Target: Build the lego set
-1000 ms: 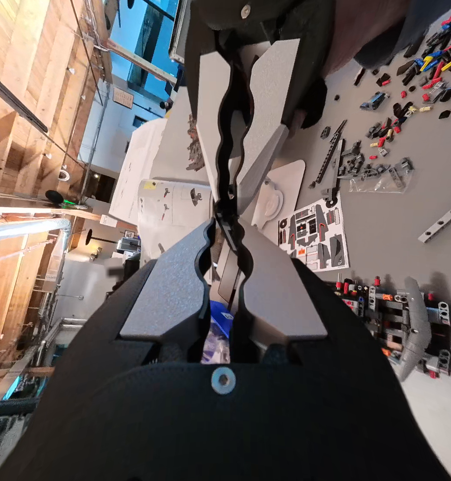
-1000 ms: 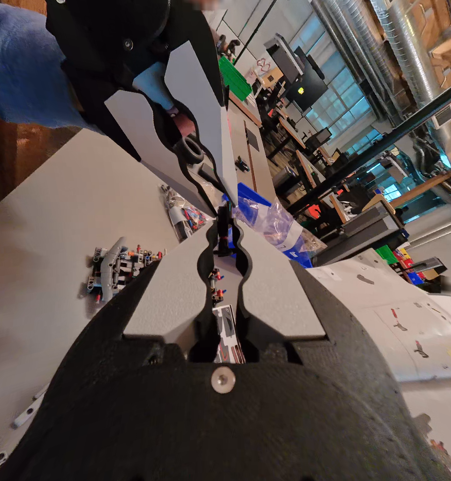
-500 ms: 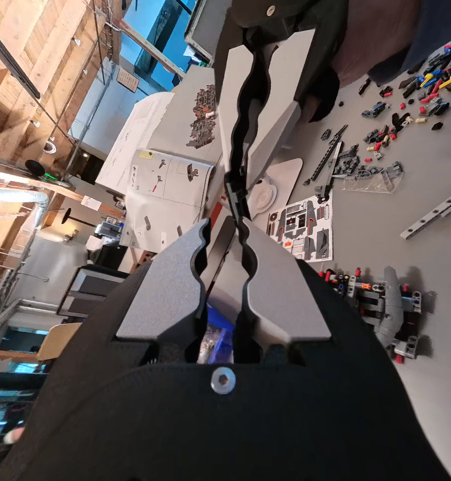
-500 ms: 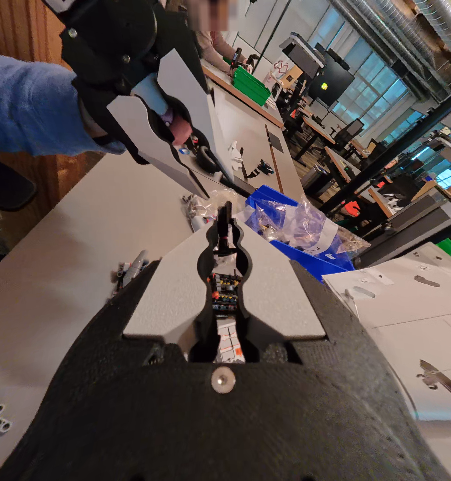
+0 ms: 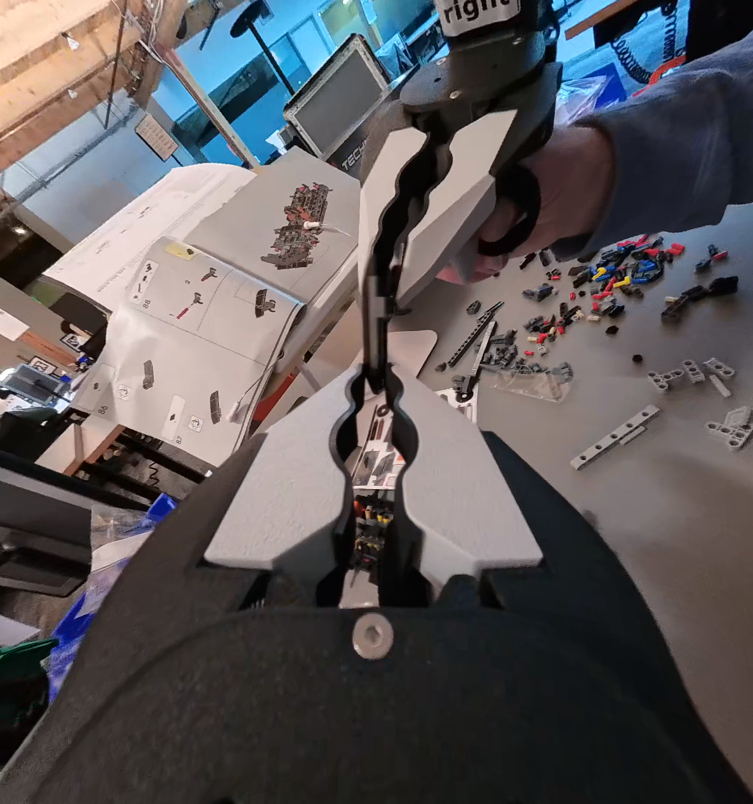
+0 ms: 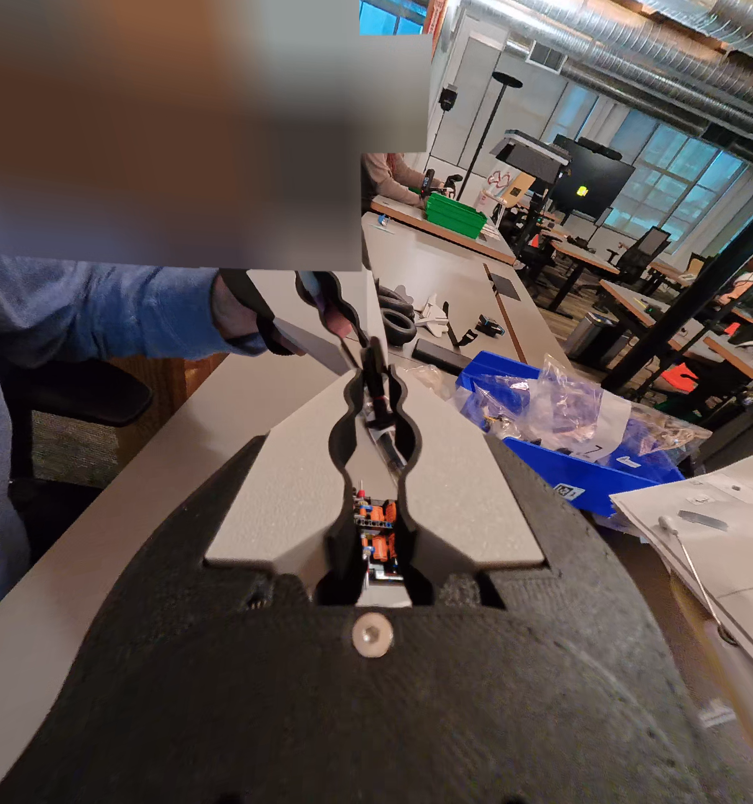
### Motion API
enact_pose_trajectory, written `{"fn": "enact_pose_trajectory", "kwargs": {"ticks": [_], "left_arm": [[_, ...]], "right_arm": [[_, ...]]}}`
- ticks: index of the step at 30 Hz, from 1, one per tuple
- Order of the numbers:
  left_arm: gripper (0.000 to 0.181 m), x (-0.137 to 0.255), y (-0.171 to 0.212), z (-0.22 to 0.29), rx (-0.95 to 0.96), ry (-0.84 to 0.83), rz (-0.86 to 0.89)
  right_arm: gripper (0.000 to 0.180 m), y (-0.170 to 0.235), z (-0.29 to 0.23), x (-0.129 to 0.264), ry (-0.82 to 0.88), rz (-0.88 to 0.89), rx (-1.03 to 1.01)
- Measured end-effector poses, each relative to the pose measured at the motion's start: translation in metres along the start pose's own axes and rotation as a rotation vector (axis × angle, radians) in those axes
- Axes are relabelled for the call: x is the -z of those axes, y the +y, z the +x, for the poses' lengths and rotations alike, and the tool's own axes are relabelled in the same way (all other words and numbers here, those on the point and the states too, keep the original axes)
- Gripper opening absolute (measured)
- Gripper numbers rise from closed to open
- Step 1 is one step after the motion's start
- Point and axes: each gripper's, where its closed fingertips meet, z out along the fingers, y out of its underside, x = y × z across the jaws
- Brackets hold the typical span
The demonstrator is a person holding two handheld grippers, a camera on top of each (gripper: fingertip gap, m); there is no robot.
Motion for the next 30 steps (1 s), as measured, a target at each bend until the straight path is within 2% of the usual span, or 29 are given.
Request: {"fn": "enact_pose_trajectory", "kwargs": {"ticks": [3,10,16,19,20,26,30], "left_arm": [[0.003,0.0,0.004,-0.007,-0.059,-0.06,-0.044],[0.004,-0.004,0.009,-0.019,-0.427,-0.254,-0.257],[0.003,-0.013,0.008,-0.012,-0.719,-0.315,-0.366],[0.003,-0.014,0.011,-0.009,-0.787,-0.313,-0.393],[0.003,-0.013,0.013,-0.009,-0.802,-0.32,-0.401],[0.006,-0.002,0.033,-0.003,-0.726,-0.275,-0.412],[0.025,0.014,0.059,0.001,-0.457,-0.178,-0.397]], "right_arm": [[0.019,0.003,0.006,0.004,0.004,-0.024,-0.041],[0.029,0.005,0.015,0.011,0.011,-0.128,-0.114],[0.029,0.028,0.015,-0.002,0.0,-0.316,-0.126],[0.023,0.04,0.01,-0.009,-0.076,-0.38,-0.206],[0.015,0.042,0.008,-0.011,-0.097,-0.383,-0.218],[0.014,0.059,0.001,-0.027,-0.148,-0.407,-0.238],[0.014,0.089,-0.003,-0.036,-0.164,-0.486,-0.209]]}}
